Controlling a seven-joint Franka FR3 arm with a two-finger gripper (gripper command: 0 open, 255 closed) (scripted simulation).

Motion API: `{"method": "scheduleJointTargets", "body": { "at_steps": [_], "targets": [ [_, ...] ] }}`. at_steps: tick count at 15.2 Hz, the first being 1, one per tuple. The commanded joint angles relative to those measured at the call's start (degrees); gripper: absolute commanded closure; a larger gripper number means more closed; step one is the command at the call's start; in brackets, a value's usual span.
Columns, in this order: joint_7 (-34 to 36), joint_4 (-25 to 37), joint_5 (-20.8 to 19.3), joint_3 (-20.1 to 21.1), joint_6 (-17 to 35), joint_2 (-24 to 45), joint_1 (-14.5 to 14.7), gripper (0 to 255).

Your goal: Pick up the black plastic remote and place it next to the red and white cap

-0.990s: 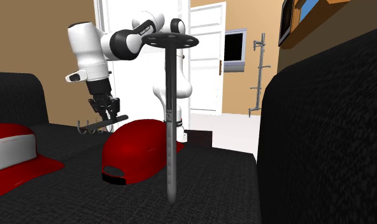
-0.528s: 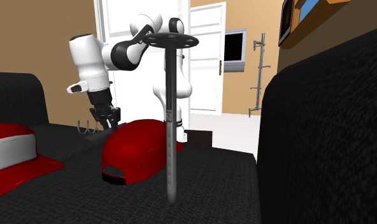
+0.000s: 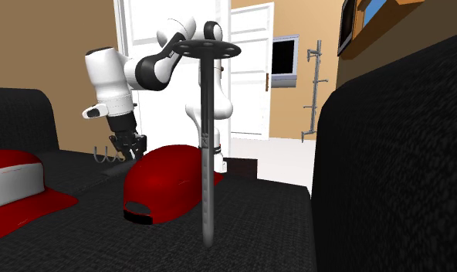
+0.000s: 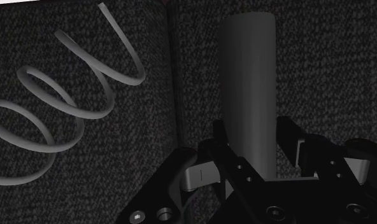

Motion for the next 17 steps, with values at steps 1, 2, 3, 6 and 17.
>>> {"method": "scheduleJointTargets", "body": {
  "at_steps": [1,2,3,6,17],
  "targets": [
    [0.0,0.0,0.0,0.0,0.01,0.0,0.0,255],
    [0.0,0.0,0.0,0.0,0.01,0.0,0.0,0],
    [0.0,0.0,0.0,0.0,0.01,0.0,0.0,0],
    [0.0,0.0,0.0,0.0,0.01,0.0,0.0,0],
    [0.2,5.38,-0.18,0.17,-7.67,-2.32,0.07,0]
  ]
}}
